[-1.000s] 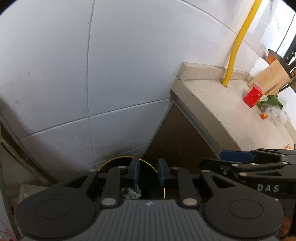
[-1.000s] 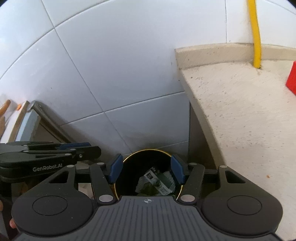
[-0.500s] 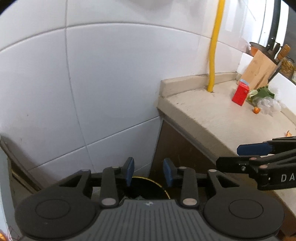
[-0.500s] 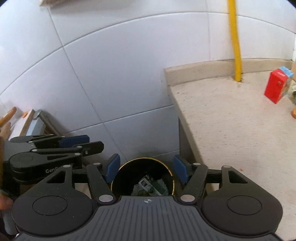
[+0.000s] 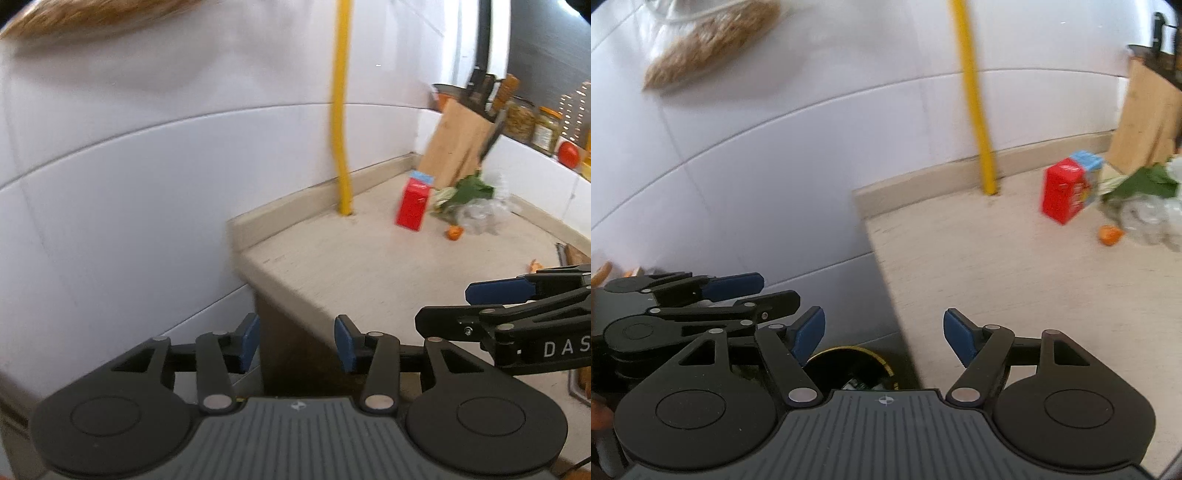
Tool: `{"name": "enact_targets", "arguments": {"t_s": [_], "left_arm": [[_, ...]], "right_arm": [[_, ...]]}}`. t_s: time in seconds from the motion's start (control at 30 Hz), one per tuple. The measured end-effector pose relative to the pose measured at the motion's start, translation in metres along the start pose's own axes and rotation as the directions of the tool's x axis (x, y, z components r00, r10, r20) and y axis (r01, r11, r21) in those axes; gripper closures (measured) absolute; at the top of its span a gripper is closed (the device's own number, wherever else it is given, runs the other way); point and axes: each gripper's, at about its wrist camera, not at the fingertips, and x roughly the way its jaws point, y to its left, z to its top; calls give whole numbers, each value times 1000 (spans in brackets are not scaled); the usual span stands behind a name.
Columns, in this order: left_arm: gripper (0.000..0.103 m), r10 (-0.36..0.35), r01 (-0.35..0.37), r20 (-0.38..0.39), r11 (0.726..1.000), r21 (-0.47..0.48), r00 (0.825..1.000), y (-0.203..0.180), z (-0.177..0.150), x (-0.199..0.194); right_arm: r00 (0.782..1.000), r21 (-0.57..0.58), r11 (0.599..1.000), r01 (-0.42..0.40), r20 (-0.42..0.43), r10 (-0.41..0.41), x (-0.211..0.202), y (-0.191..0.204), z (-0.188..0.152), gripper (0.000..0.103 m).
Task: Collect trash
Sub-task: 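Move both tools back to the counter toward the red carton and peel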
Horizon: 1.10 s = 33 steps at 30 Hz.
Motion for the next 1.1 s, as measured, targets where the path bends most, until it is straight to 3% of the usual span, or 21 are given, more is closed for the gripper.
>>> {"name": "enact_targets", "arguments": {"t_s": [0.63,1.1], "left_arm": [[61,-177,180,-29,969,171,984,-95,42,55],[55,-213,217,-42,949,228,976,-135,69,102]], "right_arm": [[982,183,969,168,52,-181,-41,-100,-9,22],[949,242,924,295,39,-313,-55,-162,-7,18]]}}
